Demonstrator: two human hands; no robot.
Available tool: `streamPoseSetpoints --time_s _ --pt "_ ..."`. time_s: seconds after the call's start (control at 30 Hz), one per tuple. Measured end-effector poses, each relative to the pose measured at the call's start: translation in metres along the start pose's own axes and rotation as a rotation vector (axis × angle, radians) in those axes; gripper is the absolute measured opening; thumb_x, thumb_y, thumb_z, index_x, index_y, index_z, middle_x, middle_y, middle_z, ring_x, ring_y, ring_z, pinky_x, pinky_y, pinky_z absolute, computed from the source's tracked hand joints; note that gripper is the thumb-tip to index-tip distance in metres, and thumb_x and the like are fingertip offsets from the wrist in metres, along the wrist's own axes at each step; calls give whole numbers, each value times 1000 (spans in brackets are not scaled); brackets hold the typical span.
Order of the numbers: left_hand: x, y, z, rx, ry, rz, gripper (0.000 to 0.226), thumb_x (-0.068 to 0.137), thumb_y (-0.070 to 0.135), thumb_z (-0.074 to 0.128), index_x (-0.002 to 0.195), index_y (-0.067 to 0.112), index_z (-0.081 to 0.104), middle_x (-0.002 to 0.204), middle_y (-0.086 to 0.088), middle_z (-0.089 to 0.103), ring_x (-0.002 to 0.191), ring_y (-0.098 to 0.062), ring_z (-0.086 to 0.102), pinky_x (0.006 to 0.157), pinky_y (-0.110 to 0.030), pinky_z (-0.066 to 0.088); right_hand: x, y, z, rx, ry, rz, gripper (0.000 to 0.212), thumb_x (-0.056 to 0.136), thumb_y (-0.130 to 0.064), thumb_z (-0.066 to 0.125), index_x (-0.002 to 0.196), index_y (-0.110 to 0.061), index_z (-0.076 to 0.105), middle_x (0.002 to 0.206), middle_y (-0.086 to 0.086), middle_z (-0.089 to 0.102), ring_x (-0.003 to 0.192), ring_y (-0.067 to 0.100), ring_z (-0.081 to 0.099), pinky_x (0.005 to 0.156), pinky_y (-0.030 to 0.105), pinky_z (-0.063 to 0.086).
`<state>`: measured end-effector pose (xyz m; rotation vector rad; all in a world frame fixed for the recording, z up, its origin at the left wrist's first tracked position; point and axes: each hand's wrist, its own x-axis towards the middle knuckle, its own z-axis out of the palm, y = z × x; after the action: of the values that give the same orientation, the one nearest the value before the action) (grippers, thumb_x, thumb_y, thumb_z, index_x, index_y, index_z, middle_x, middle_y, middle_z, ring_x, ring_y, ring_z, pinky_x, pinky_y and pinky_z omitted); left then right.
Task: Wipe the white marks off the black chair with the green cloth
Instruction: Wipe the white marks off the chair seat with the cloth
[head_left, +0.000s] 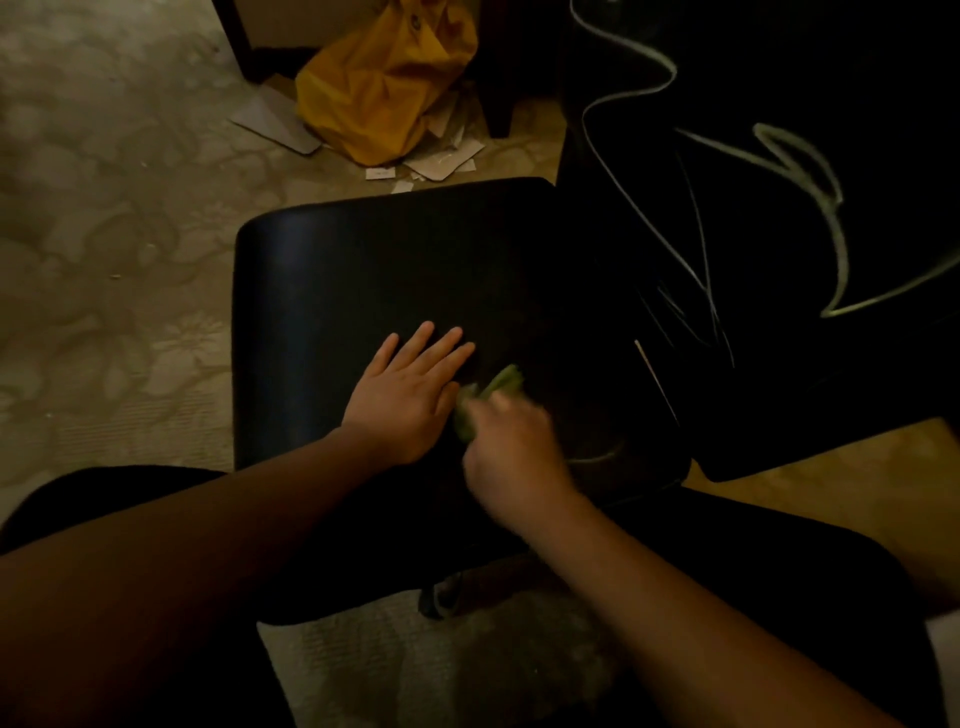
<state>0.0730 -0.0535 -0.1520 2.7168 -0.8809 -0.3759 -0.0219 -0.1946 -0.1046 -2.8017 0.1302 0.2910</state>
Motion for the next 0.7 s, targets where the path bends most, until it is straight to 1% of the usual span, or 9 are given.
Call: streamPoseSetpoints --time_s 0.07,0.17,0.23,0.3,0.37,0.43,0.53,0.63,0.7 --pt "-4 0 1 12 5 -22 56 109 47 23 163 41 10 172 16 2 157 -11 -12 128 -45 -8 -19 -7 7 -11 -53 -138 45 96 -28 55 141 -24 46 137 3 50 129 23 45 108 41 35" --pt "-11 1 5 5 27 -46 56 109 47 23 163 41 11 172 16 3 157 -11 -11 127 -45 -9 -18 11 7 -51 47 -147 30 95 -36 55 125 -30 57 123 0 56 117 22 51 97 42 39" --pt "-12 2 7 3 31 -61 56 109 48 22 163 42 10 172 17 2 157 -11 -12 127 -44 -11 -8 36 3 -101 144 -31 27 95 -36 55 122 -34 57 117 0 57 110 23 54 92 42 41" --pt "-9 4 6 -8 14 -69 57 108 51 21 163 44 8 172 17 -1 157 -10 -14 126 -44 -13 2 67 -6 -131 218 159 29 96 -35 54 125 -34 55 117 3 57 108 25 55 91 43 41" --pt "-7 6 5 -21 -7 -78 57 108 53 19 163 44 5 172 17 -3 156 -10 -16 125 -45 -14 10 90 -12 -108 259 324 29 98 -34 53 126 -31 56 120 9 56 108 30 55 92 44 40" --pt "-8 12 7 -16 -4 -98 58 107 55 17 163 43 4 172 16 -5 157 -12 -16 125 -45 -15 13 90 -9 -87 270 392 30 98 -34 53 128 -28 55 120 13 55 104 31 56 90 43 43" --pt "-11 21 14 22 22 -132 61 106 57 15 164 40 2 172 14 -6 157 -15 -17 125 -47 -15 -9 48 7 -123 198 245 29 97 -35 52 125 -28 54 118 9 54 98 26 57 83 40 52" --pt "-11 22 15 12 30 -136 62 106 57 16 164 40 3 172 14 -6 157 -15 -17 125 -47 -14 -57 2 23 -50 -9 -69 21 99 -32 51 119 -27 55 115 7 54 96 28 58 83 41 48" --pt "-11 21 15 -2 33 -123 62 106 58 18 164 40 4 172 14 -6 157 -14 -17 125 -47 -14 -68 0 27 -35 -9 -165 18 96 -31 55 113 -27 57 107 7 57 87 30 61 81 42 47"
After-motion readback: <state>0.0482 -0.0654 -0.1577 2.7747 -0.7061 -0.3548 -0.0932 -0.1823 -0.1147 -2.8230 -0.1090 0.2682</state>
